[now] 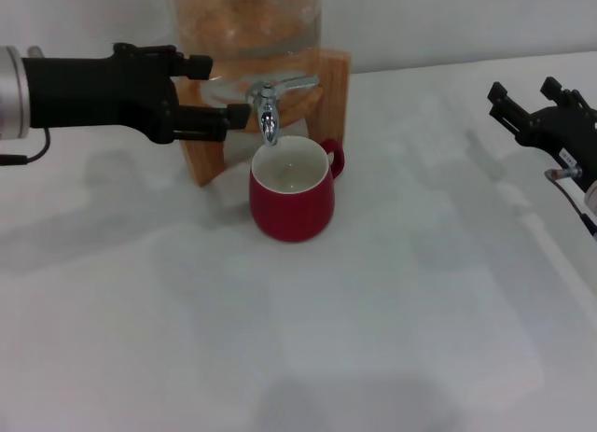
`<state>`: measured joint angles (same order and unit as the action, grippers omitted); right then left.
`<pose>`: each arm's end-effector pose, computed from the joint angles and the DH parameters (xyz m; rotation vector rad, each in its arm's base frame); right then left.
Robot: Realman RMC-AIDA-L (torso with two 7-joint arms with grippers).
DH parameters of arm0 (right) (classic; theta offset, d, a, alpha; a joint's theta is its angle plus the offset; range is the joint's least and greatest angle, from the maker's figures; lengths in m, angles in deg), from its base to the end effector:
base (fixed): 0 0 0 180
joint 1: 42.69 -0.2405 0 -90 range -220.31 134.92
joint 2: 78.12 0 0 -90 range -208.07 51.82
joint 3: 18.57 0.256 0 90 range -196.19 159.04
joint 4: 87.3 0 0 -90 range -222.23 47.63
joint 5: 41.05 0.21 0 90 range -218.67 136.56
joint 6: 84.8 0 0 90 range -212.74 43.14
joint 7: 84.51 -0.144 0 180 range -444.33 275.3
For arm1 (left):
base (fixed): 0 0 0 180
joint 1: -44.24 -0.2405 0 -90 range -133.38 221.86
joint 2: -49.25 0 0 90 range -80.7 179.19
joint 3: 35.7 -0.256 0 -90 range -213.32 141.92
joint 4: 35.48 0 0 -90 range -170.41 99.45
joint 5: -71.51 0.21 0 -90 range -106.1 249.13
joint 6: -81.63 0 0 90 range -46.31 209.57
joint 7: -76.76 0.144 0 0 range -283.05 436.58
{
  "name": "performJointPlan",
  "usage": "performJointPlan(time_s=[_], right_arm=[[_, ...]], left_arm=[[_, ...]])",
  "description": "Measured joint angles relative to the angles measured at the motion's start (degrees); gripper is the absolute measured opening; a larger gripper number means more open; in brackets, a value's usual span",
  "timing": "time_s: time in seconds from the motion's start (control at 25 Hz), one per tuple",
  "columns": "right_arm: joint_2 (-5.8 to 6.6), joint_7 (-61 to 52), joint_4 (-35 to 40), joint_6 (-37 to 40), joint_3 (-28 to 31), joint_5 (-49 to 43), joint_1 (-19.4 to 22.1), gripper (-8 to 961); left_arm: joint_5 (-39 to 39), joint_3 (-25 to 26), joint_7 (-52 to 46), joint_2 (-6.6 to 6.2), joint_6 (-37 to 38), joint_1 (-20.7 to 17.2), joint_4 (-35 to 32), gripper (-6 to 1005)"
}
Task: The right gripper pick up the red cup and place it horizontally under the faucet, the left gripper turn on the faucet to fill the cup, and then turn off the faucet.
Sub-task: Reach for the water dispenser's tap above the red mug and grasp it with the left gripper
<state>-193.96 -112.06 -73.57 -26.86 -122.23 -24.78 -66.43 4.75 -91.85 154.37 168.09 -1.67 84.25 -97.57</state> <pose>0.3390 0.3509 0.0110 -1.6009 0.7481 0.8095 -0.1320 0.3950 0.0311 -2.7911 -0.3165 -0.5110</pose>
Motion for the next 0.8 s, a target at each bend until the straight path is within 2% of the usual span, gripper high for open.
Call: performJointPlan(time_s=[0.4, 0.8], right_arm=[[0.01, 0.13, 0.32, 0.84, -1.35, -0.02, 0.42, 858], [-0.08, 0.13, 0.39, 1.46, -2.88, -0.01, 1.28, 858]], left_arm=[[0.69, -0.02, -1.42, -0.27, 1.42, 1.85, 0.81, 849], [2.25, -0.16, -2.07, -0.18, 3.16, 2.09, 2.24, 850]])
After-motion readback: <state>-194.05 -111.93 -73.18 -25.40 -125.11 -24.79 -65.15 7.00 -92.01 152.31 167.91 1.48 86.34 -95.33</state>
